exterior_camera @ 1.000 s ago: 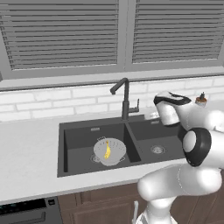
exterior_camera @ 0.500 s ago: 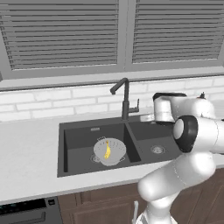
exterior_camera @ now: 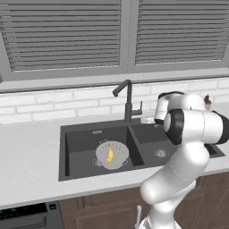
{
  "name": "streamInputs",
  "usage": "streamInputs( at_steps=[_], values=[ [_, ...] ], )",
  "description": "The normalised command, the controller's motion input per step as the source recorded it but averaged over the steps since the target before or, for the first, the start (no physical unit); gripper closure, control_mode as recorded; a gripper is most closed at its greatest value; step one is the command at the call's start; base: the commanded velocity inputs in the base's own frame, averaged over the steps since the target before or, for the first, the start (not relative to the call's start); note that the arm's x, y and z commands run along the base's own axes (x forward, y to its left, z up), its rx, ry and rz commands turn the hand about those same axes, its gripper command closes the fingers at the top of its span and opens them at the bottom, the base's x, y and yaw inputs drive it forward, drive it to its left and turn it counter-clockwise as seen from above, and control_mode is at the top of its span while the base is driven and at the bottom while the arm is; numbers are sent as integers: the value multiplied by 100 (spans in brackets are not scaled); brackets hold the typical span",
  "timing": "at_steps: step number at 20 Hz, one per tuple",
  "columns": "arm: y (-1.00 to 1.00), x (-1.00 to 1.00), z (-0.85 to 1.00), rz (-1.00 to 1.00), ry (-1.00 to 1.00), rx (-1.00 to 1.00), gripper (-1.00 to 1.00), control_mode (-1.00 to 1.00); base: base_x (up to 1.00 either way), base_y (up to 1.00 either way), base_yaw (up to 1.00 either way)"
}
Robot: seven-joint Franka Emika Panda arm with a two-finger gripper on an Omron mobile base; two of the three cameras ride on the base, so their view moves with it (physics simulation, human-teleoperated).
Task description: Put the colander in the sink, put the banana in the colander, and turn on the sink faucet and pour water over the colander.
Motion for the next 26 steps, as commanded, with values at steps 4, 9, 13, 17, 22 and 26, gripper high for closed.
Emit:
streamInputs(
  at_steps=[4, 9, 13, 17, 22, 26],
  values=[
    [0, 19, 20, -13, -8, 6, -100, -100, 0, 0, 0],
    [0, 21, 22, -13, -3, 4, -100, -100, 0, 0, 0],
    [0, 7, 2, -9, 0, 0, -100, -100, 0, 0, 0],
    [0, 0, 0, -3, -3, -2, -100, -100, 0, 0, 0],
    [-4, 0, 0, -6, -15, -7, -100, -100, 0, 0, 0],
    [-6, 1, 0, -6, -11, -5, -100, -100, 0, 0, 0]
  ],
)
